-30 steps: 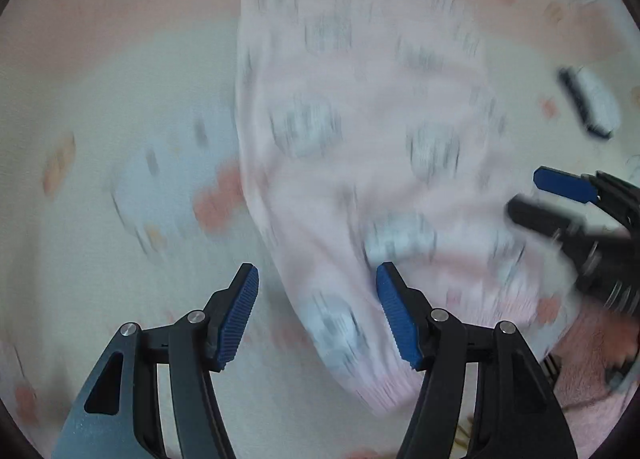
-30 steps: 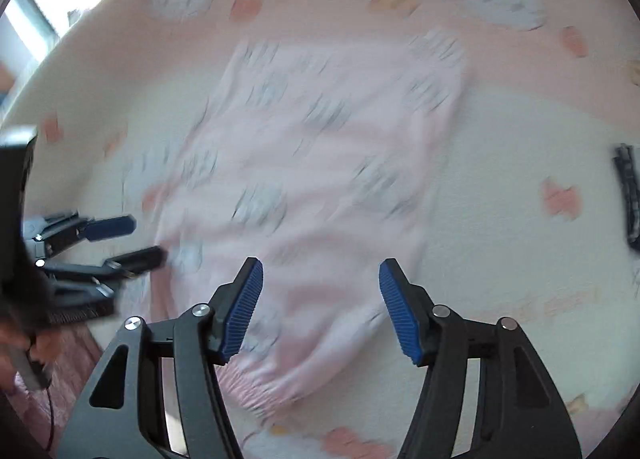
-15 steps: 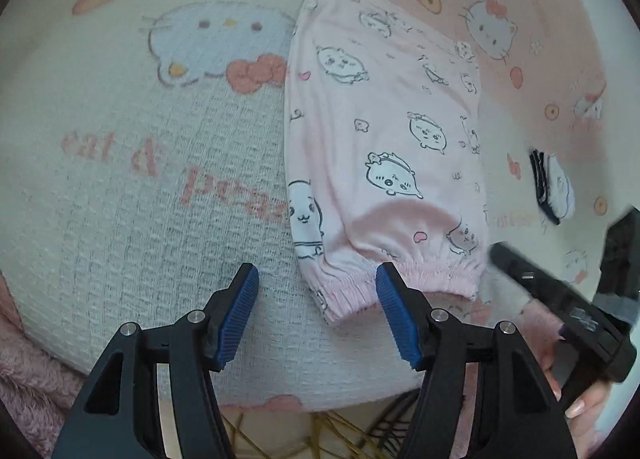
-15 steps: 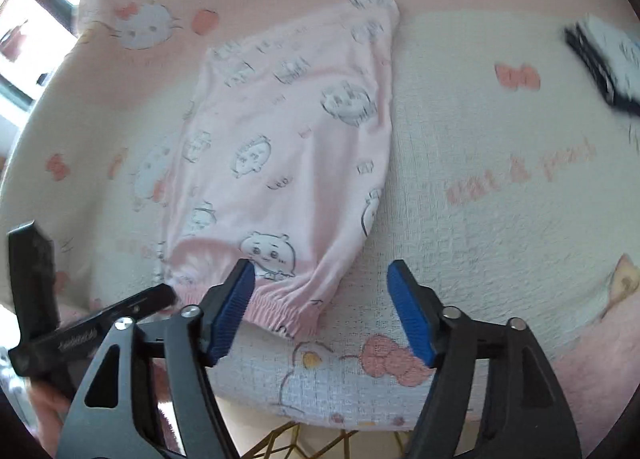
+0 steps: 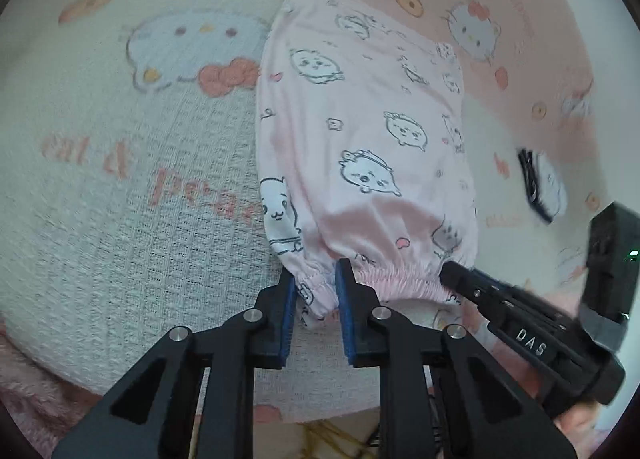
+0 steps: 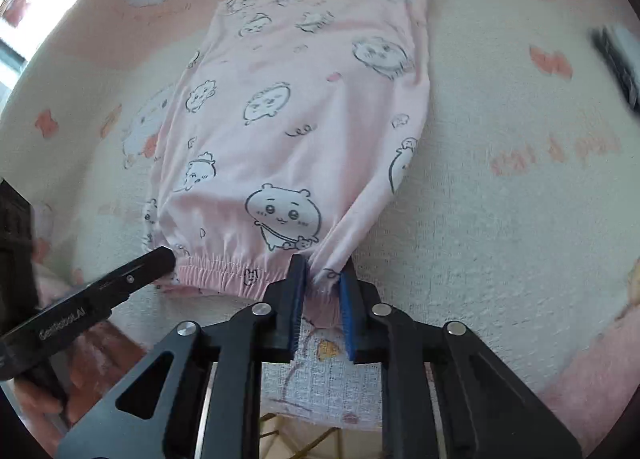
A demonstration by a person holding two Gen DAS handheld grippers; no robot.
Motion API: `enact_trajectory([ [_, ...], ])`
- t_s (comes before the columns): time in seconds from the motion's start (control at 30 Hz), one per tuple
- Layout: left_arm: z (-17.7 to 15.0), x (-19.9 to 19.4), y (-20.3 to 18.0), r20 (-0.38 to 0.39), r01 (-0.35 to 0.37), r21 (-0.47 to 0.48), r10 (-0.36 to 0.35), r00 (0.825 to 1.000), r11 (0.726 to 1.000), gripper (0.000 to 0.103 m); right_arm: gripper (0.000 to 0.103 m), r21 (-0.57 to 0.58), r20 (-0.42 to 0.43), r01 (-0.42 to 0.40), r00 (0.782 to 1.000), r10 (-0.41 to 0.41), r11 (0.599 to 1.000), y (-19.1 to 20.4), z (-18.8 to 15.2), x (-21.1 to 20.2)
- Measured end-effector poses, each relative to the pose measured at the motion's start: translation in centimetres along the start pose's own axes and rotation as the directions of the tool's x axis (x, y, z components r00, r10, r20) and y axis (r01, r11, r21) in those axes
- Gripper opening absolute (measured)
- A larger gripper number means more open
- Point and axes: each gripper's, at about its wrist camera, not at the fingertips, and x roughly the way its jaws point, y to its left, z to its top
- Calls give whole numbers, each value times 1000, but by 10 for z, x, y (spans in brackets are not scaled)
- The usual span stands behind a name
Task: Fold clothes
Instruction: 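Pinch the elastic cuff with the left gripper while the right gripper pinches beside it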
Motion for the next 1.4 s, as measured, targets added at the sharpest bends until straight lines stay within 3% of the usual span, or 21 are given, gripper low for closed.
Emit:
enact_trajectory([
  [0.17,-9,-23,2,-17,73,10,-73,997,997,19,8,-26,-7,-12,1000,12,1000,-2,-12,-19],
  [0.4,-37,-37,-4,-100,106,89,-97,990,990,20,8,51,16,-47,999,47,998,-23,-30,-15],
  [0.47,-41,-42,0,-102,85,85,-76,992,993,23,9,36,-13,-10,1000,10,999,-27,-45,-12],
  [0.53,-38,-51,7,-55,59,62,-55,997,996,24,10,22,-44,80,996,-79,997,-32,-53,-5],
  [0.6,-27,-61,12,23,65,40,-65,998,997,24,15,57,-18,102,995,-101,993,-41,-54,-11],
  [0.7,-19,-61,4,78,90,74,-95,992,993,24,26,52,119,138,983,-143,989,-43,-47,-34],
  [0.8,-17,-43,-10,32,99,123,-103,994,987,24,34,-21,208,118,972,-111,993,-32,-40,-40],
  [0.9,-21,-14,-15,-66,29,132,-20,998,991,24,38,-59,146,45,989,-36,997,-19,-32,-6],
  [0.97,-20,-5,-10,-93,-8,105,17,996,994,25,40,-51,58,94,994,-91,994,-21,-33,17],
  [1.0,-21,-9,-5,-89,-17,82,24,996,996,25,53,-24,45,113,993,-112,993,-28,-36,16],
  [1.03,-22,-14,1,-87,-39,59,44,995,998,29,56,4,31,132,991,-132,991,-35,-38,16],
  [1.1,-23,-24,13,-73,-72,10,73,995,997,35,56,50,7,141,990,-142,989,-49,-44,10],
  [1.2,-15,-35,23,-13,-28,-46,28,1000,999,34,56,89,22,157,987,-159,984,-61,-49,-3],
  [1.3,-5,-40,14,53,-19,-3,19,998,1000,34,56,100,78,143,985,-151,985,-61,-48,-14],
  [1.4,-4,-34,10,48,4,25,-5,999,1000,34,56,39,120,125,984,-129,991,-48,-48,-16],
])
